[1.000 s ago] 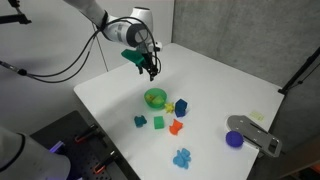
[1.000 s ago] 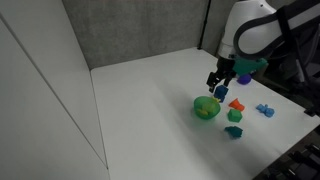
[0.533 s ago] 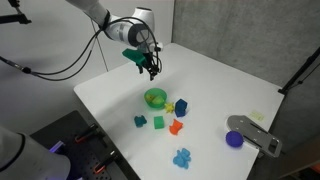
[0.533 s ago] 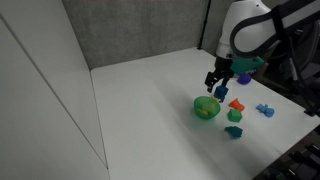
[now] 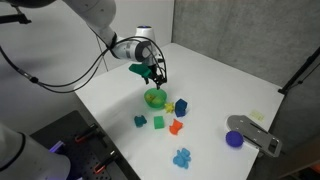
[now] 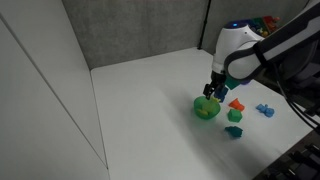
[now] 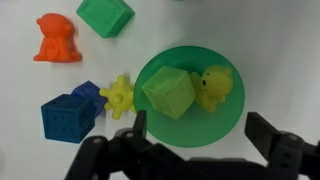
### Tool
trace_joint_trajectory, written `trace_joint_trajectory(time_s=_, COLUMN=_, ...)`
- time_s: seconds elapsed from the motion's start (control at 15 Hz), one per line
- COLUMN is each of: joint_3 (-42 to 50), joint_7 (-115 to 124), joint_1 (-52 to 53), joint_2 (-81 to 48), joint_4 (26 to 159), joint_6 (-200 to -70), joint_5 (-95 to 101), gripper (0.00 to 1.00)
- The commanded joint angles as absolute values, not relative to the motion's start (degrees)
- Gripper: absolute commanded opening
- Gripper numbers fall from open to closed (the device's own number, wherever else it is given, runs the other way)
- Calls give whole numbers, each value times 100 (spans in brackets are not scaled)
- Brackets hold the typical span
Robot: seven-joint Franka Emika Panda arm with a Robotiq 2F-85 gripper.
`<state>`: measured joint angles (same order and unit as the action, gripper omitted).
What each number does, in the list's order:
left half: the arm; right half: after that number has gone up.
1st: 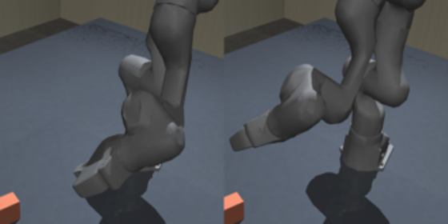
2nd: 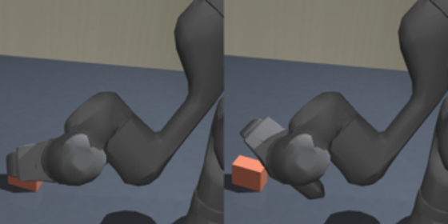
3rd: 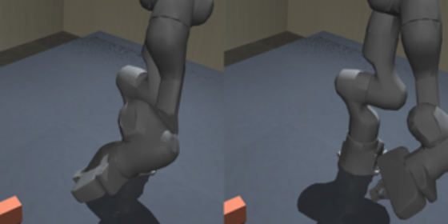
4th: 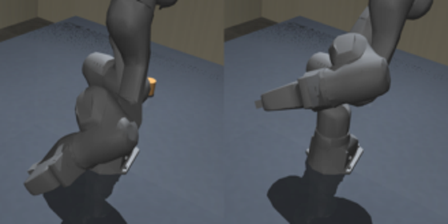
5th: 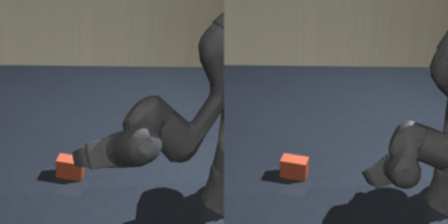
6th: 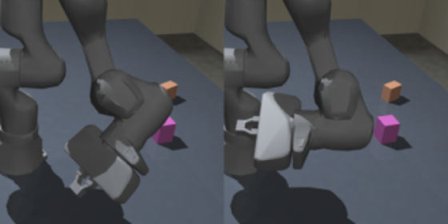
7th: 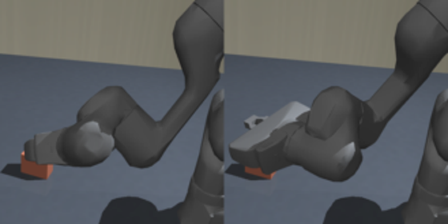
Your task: Pick up the lime green block from the bowl and put it on the table
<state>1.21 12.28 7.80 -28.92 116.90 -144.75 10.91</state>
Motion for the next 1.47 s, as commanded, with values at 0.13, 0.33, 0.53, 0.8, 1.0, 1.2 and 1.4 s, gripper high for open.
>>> trace_joint_trajectory(time_s=0.13, joint_3=376, joint_7=1156, joint_1=991, joint_2=-3664, joint_4=11141, joint_6=-14946, joint_5=1381, gripper=100)
trace_joint_trajectory(time_s=0.33, joint_3=490, joint_7=1105, joint_1=1063, joint_2=-4033, joint_4=10885, joint_6=-15053, joint_5=1454, gripper=100)
trace_joint_trajectory(time_s=0.53, joint_3=585, joint_7=1116, joint_1=1117, joint_2=-4357, joint_4=10621, joint_6=-14987, joint_5=1440, gripper=100)
trace_joint_trajectory(time_s=0.8, joint_3=617, joint_7=1104, joint_1=1108, joint_2=-4687, joint_4=10393, joint_6=-14922, joint_5=1355, gripper=100)
trace_joint_trajectory(time_s=1.0, joint_3=603, joint_7=1094, joint_1=1085, joint_2=-4851, joint_4=10265, joint_6=-14834, joint_5=1292, gripper=100)
trace_joint_trajectory(time_s=1.2, joint_3=547, joint_7=1068, joint_1=1060, joint_2=-4894, joint_4=10224, joint_6=-14725, joint_5=1226, gripper=100)
trace_joint_trajectory(time_s=1.4, joint_3=496, joint_7=1042, joint_1=1056, joint_2=-4845, joint_4=10274, joint_6=-14601, joint_5=1203, gripper=100)
